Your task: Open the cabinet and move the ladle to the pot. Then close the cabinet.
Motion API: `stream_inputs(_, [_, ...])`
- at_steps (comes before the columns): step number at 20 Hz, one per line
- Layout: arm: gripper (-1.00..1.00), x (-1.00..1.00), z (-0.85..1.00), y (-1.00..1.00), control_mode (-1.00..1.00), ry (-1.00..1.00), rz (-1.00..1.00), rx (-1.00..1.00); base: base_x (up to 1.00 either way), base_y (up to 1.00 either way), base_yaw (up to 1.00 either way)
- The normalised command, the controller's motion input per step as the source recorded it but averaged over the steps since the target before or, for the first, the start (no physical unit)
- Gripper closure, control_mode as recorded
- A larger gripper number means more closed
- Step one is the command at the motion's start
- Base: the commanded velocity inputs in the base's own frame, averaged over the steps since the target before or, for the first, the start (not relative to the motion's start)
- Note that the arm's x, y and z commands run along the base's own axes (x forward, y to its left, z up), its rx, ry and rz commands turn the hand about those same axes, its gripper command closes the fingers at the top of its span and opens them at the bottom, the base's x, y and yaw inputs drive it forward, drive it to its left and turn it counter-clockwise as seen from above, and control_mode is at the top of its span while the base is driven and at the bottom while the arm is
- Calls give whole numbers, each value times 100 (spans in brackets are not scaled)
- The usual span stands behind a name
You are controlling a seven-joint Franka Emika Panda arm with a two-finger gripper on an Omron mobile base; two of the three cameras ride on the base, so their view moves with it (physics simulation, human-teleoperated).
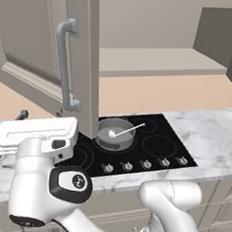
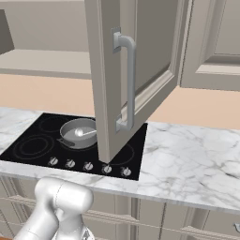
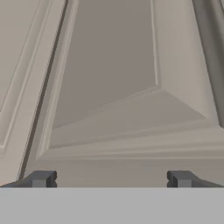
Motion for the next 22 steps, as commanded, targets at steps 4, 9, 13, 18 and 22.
stream_inputs(4, [-100, 9, 0, 0, -100, -9, -7, 0, 0, 0, 0])
stream_inputs(9, [-100, 18, 0, 0, -100, -5, -9, 0, 0, 0, 0])
stream_inputs(13, [-100, 44, 1, -7, -100, -1, -9, 0, 0, 0, 0])
stream_inputs(18, [-100, 64, 6, -13, -100, 0, -9, 0, 0, 0, 0])
stream_inputs(22, [-100, 73, 10, -23, -100, 0, -8, 0, 0, 0, 0])
